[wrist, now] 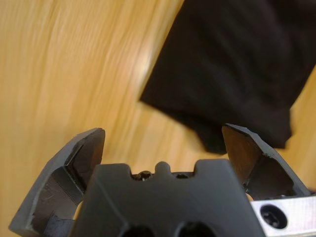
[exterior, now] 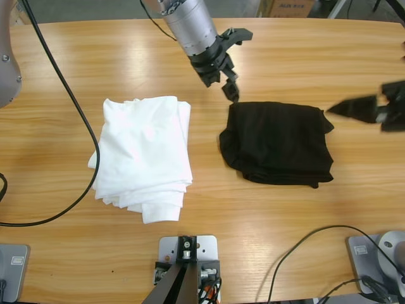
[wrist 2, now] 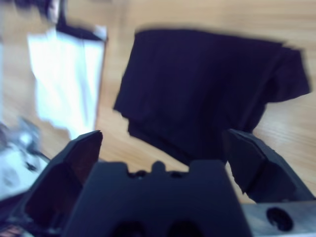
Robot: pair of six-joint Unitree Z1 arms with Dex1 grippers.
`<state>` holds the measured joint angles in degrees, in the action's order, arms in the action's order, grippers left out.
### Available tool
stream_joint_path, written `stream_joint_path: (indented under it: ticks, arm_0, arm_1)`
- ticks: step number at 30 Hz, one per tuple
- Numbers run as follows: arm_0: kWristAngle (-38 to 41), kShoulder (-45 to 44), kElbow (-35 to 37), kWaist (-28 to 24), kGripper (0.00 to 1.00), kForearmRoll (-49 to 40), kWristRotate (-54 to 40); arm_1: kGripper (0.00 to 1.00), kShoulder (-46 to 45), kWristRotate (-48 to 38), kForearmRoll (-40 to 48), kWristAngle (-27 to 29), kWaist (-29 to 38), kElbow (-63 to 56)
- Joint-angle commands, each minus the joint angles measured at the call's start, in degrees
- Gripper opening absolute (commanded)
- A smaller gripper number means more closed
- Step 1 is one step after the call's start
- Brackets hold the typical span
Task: Fold clothes
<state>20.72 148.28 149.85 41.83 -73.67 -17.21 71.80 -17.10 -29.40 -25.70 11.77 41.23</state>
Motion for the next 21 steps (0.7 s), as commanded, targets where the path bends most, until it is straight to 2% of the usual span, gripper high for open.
stream_joint_path:
  ticks: [1,4,8,13,18,21]
  arm_0:
    - [-10.5,-6.8,1.2,0.2,0.931,-5.9,-15.8]
    - [-12.3,-10.6,-0.9,1.1,0.936,-7.9,-21.3]
    - [-12.4,-14.7,-4.5,1.0,0.936,-8.6,-22.6]
    - [-12.5,-18.2,-9.3,0.3,0.936,-8.6,-23.3]
    - [-12.5,-19.9,-11.6,0.1,0.936,-8.6,-23.5]
    - [-13.0,-20.4,-12.5,0.0,0.936,-8.6,-23.5]
  arm_1:
    - [1.000,14.1,-4.0,-3.7,15.3,13.3,7.6]
    - [1.000,22.6,-2.7,-4.1,16.2,13.2,12.3]
    - [1.000,30.9,-5.1,-6.2,16.0,13.5,16.6]
    - [0.996,32.3,-14.1,-4.1,16.8,14.3,16.4]
    - [0.994,34.6,-18.8,-2.4,16.7,19.6,16.4]
    - [0.991,35.4,-19.3,-2.1,16.8,20.1,16.4]
